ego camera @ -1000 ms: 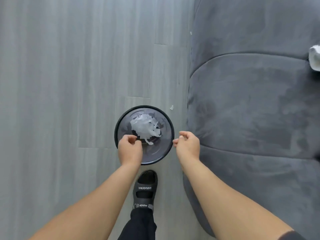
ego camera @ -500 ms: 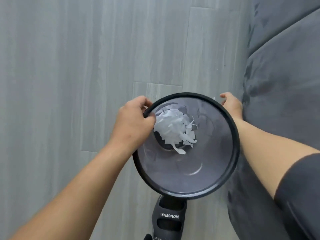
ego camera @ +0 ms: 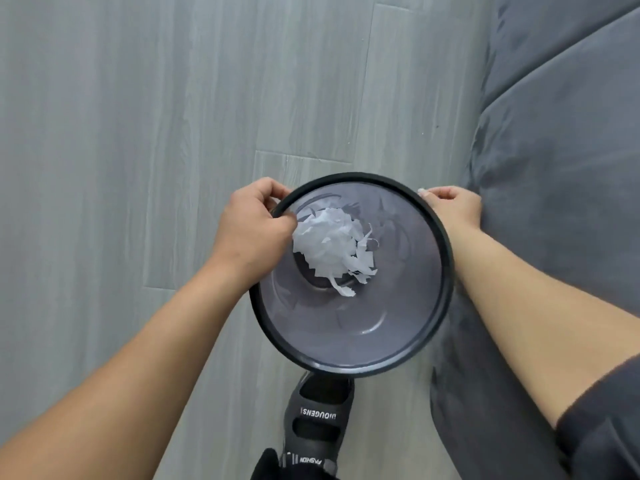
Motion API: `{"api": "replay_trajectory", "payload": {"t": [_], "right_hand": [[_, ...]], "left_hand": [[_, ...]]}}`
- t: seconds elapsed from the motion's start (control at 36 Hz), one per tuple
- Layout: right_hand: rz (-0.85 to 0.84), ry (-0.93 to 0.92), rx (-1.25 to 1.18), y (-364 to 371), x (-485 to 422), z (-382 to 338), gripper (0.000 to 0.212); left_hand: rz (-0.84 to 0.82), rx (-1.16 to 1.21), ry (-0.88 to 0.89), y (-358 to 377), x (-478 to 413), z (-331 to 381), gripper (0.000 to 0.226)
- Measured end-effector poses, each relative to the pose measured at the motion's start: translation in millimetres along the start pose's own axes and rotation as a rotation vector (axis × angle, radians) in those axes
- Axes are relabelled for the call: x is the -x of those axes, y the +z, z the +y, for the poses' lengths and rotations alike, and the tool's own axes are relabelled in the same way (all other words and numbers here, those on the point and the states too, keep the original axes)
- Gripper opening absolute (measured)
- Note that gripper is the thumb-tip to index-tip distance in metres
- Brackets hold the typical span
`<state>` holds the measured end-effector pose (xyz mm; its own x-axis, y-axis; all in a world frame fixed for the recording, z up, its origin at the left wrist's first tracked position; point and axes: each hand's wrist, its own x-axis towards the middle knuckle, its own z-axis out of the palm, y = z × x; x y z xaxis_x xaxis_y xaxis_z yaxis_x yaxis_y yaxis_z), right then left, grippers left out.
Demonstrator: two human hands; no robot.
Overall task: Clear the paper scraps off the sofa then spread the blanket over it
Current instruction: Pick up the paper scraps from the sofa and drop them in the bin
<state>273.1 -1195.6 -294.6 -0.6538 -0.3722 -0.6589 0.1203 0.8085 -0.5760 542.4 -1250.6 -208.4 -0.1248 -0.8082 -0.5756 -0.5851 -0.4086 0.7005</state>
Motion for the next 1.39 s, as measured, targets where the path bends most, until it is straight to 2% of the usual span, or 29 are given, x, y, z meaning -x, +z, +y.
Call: {"api": "replay_trajectory", "payload": {"t": [0.08, 0.17, 0.25, 0.31, 0.39, 0.44, 0.56, 0.67, 0.78, 0.89, 0.94, 1.0, 1.08, 1.22, 1.31, 1.39], "right_hand": [[0.092, 0.019, -0.202, -30.7, 50.5, -29.6, 0.014], [0.148, -0.191, -0.117, -50.8, 104.7, -52.3, 0.013], [0.017, -0.299, 0.018, -52.4, 156.4, -62.1, 0.008], [-0.096, -0.258, 0.091, -50.0, 180.6, -63.6, 0.01], [-0.199, -0.08, 0.09, -43.3, 196.5, -61.0, 0.044], [-0.141, 0.008, 0.003, -45.3, 204.3, -58.7, 0.053], [-0.002, 0.063, -0.172, -60.0, 210.1, -60.2, 0.056], [0.087, 0.02, -0.268, -75.6, 195.0, -84.9, 0.055], [0.228, -0.258, -0.161, -111.8, 166.2, -121.2, 0.049], [0.493, -0.491, 0.444, -161.1, 130.6, -140.9, 0.057], [0.534, -0.495, 0.733, -188.6, 106.4, -142.9, 0.067], [0.551, -0.482, 0.891, -207.5, 87.6, -135.8, 0.08], [0.642, -0.53, 0.915, -214.9, 68.6, -119.2, 0.086], [0.81, -0.63, 0.868, -203.9, 50.8, -104.7, 0.079], [0.838, -0.66, 0.859, -202.5, 41.0, -98.4, 0.08], [0.82, -0.657, 0.869, -199.8, 33.1, -94.7, 0.082]], "left_hand": [[0.026, -0.074, -0.079, -1.8, 6.4, 7.8, 0.004], [0.043, -0.114, -0.237, 0.4, 11.8, 13.5, 0.016], [0.055, -0.017, -0.442, 3.4, 19.7, 22.7, 0.023], [0.022, 0.061, -0.525, 4.3, 27.0, 29.4, 0.02], [-0.02, 0.216, -0.628, 8.4, 36.5, 32.3, 0.021], [-0.041, 0.295, -0.664, 11.3, 41.3, 34.1, 0.022], [-0.004, 0.491, -0.726, 16.9, 32.3, 46.9, 0.017], [0.031, 0.61, -0.656, 27.8, 3.4, 75.3, 0.026], [0.05, 0.694, -0.572, 53.4, -33.2, 118.3, 0.031], [0.001, 0.669, -0.524, 74.0, -62.3, 159.4, 0.024], [-0.034, 0.693, -0.507, 82.9, -78.3, 179.9, 0.032], [-0.045, 0.724, -0.497, 86.0, -94.7, 193.3, 0.042], [-0.098, 0.768, -0.482, 95.2, -116.7, 208.6, 0.052], [-0.142, 0.763, -0.428, 111.5, -145.6, 216.2, 0.07], [-0.178, 0.769, -0.39, 119.9, -146.1, 211.3, 0.089], [-0.174, 0.698, -0.424, 131.0, -123.0, 200.1, 0.091]]}}
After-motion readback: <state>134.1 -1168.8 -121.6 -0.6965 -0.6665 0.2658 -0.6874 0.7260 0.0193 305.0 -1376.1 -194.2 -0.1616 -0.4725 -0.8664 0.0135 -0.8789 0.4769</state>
